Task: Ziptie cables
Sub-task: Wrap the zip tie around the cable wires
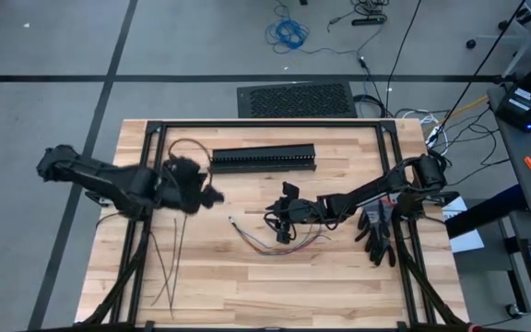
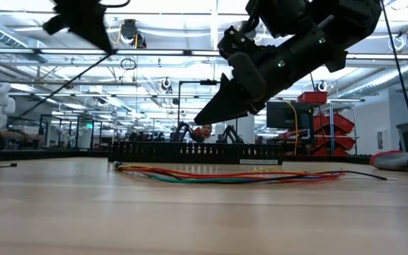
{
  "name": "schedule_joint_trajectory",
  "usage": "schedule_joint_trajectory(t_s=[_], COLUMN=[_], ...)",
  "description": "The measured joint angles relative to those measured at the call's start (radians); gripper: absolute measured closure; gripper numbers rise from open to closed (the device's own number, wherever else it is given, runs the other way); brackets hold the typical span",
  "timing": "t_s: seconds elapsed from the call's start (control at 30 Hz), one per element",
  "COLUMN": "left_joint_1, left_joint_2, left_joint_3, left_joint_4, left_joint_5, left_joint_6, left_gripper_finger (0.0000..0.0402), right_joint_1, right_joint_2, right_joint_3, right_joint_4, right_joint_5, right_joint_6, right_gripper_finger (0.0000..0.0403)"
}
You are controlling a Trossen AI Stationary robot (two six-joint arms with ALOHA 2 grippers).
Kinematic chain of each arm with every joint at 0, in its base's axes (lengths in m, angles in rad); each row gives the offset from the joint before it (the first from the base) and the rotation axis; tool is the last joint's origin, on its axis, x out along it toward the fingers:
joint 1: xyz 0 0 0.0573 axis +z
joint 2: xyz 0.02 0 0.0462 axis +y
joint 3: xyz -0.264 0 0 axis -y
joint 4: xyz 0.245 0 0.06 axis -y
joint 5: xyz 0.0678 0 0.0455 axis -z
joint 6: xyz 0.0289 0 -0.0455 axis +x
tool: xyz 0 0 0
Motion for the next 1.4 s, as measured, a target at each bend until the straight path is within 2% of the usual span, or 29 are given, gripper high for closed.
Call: schedule_joint_trajectory(t_s=[0.17, 0.3, 0.37, 0.57, 0.77, 0.97, 1.2, 1.3, 1.4], left_joint_1=[0.063, 0.074, 0.071, 0.044, 0.067, 0.089, 0.167, 0.191, 0.205], left_joint_2=[0.001, 0.026, 0.068, 0.226, 0.359, 0.435, 0.469, 0.472, 0.471], left_joint_3=[0.076, 0.06, 0.042, -0.013, -0.015, -0.015, -0.015, -0.015, -0.014], left_joint_4=[0.126, 0.268, 0.311, 0.523, 0.507, 0.516, 0.411, 0.387, 0.39], left_joint_5=[0.178, 0.304, 0.335, 0.328, 0.323, 0.295, 0.28, 0.281, 0.281], left_joint_6=[0.014, 0.001, -0.007, -0.102, -0.15, -0.232, -0.153, -0.156, -0.05], left_gripper_finger=[0.0401, 0.0401, 0.0401, 0.0401, 0.0401, 0.0396, 0.0376, 0.0369, 0.0366], right_joint_1=[-0.011, -0.009, -0.01, 0.016, 0.084, 0.084, 0.084, 0.077, 0.076], right_joint_2=[0.0, 0.0, 0.0, 0.0, -0.006, -0.023, -0.023, -0.023, -0.001], right_joint_3=[0.0, 0.0, 0.0, 0.0, 0.0, 0.0, 0.0, 0.0, 0.0], right_joint_4=[-0.006, -0.069, -0.117, -0.183, -0.104, -0.113, -0.086, -0.013, 0.097], right_joint_5=[-0.003, -0.01, -0.037, -0.052, -0.056, -0.055, -0.052, -0.06, -0.106], right_joint_6=[0.028, 0.043, 0.065, 0.063, -0.057, -0.092, -0.184, -0.186, -0.183], right_gripper_finger=[0.0255, 0.0255, 0.0255, 0.0255, 0.0255, 0.0255, 0.0249, 0.0241, 0.0232])
